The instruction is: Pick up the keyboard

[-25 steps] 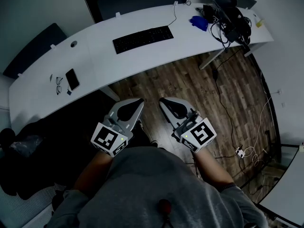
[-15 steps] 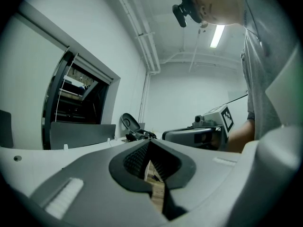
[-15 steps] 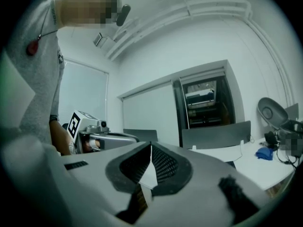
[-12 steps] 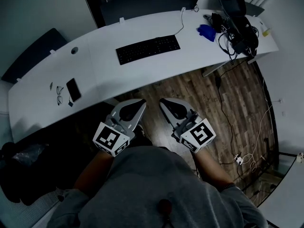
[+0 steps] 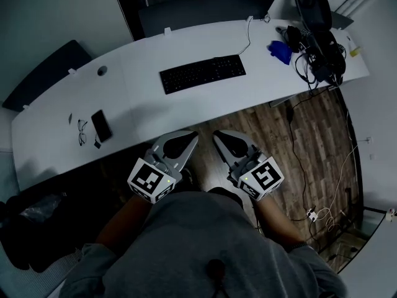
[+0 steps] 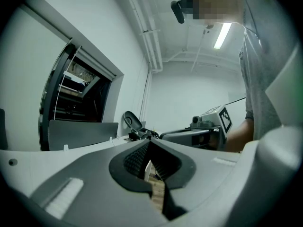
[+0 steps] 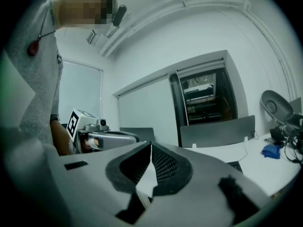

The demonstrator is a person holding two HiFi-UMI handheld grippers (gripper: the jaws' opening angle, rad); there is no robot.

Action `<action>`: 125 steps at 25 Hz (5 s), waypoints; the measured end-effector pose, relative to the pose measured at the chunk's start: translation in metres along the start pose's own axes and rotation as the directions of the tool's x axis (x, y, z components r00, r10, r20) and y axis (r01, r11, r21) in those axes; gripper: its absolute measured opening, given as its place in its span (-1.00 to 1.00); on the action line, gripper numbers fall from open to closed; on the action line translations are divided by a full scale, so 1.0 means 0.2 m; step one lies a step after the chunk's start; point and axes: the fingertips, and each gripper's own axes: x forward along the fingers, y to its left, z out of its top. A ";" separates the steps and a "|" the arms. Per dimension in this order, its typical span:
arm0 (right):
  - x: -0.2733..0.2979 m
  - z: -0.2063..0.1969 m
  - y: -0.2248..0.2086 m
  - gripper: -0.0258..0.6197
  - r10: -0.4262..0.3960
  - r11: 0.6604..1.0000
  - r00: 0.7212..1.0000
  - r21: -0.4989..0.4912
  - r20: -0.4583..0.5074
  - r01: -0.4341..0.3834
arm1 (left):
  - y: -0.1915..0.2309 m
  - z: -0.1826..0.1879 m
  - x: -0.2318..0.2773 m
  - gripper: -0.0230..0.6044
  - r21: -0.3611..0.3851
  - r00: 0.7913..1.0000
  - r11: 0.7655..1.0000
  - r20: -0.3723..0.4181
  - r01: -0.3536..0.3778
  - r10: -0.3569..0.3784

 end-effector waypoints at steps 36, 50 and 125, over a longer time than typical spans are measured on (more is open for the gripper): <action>0.02 0.01 -1.01 -0.87 0.229 0.973 0.973 -0.004 -0.034 -0.229 | 0.28 -0.02 0.83 -0.90 -0.070 0.951 0.949 -0.042 -0.308 0.306; 0.17 -0.09 -1.16 -0.87 0.302 0.953 0.947 0.029 -0.109 -0.301 | 0.45 -0.11 0.91 -0.91 -0.073 0.921 0.920 -0.091 -0.385 0.378; 0.90 -1.33 -2.60 -0.27 0.037 0.954 0.725 0.239 -0.688 0.178 | 2.07 -1.50 0.49 -0.22 -0.378 0.647 0.573 -0.657 -0.727 0.387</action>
